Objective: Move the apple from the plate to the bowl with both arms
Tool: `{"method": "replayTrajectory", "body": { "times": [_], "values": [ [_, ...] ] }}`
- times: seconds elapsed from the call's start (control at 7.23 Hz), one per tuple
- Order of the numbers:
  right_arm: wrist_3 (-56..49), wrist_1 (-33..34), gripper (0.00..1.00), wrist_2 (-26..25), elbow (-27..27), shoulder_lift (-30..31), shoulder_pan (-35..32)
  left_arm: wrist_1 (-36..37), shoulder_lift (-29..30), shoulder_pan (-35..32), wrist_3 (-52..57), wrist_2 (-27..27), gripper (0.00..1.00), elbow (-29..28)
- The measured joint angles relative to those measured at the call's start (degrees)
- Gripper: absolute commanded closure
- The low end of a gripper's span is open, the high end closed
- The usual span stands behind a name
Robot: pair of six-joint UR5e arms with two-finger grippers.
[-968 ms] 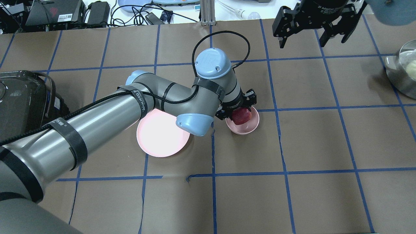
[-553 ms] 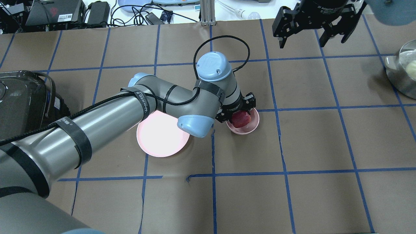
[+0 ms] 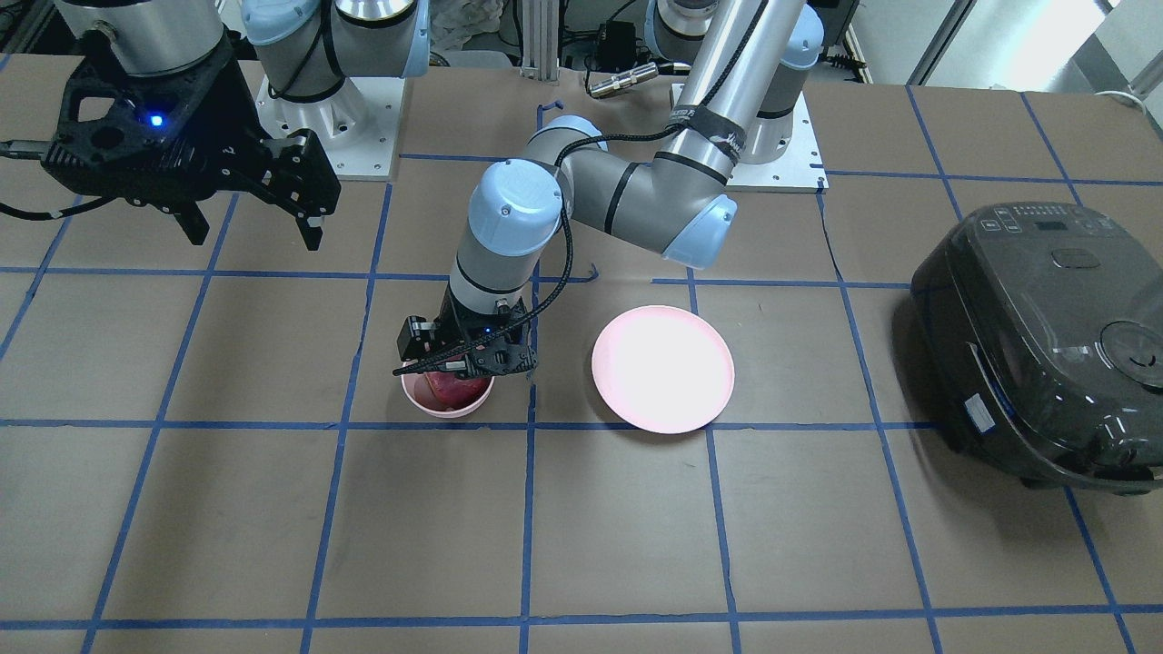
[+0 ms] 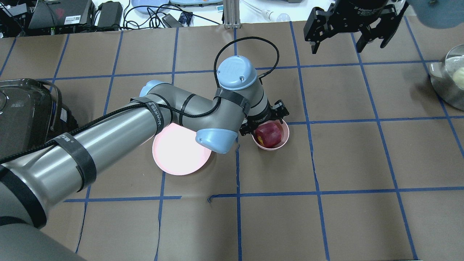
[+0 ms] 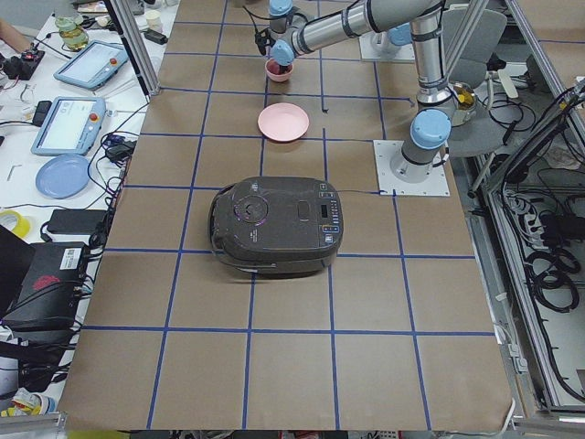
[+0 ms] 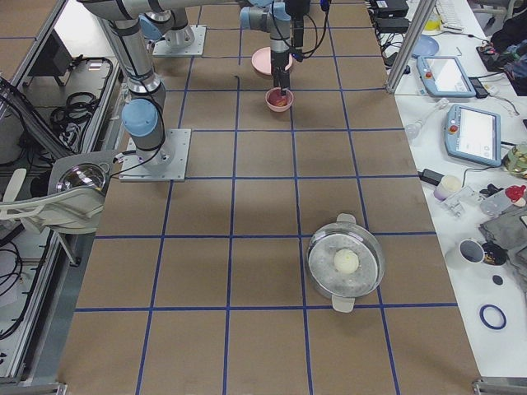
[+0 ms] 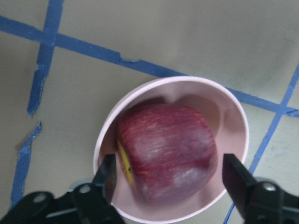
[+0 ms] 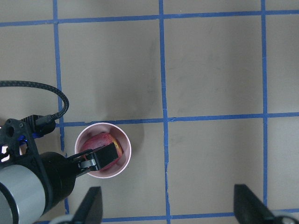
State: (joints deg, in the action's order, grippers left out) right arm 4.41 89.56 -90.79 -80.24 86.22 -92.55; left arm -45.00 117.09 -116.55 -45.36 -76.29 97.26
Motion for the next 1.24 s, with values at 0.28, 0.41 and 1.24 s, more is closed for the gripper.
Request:
{"method": "replayTrajectory", "body": {
  "times": [0.28,0.41,1.24],
  "values": [
    [0.00,0.00,0.00,0.00,0.00,-0.03,0.03,-0.72,-3.24,2.60,4.22,0.42,0.00,-1.32],
    [0.03,0.00,0.00,0.00,0.00,-0.04,0.09,-2.68,-5.96,5.05,8.01,1.23,0.00,-1.40],
    [0.42,-0.06,0.00,0.00,0.07,0.00,0.25,-40.11,-21.97,26.96,38.61,-2.50,0.00,-10.53]
  ]
}}
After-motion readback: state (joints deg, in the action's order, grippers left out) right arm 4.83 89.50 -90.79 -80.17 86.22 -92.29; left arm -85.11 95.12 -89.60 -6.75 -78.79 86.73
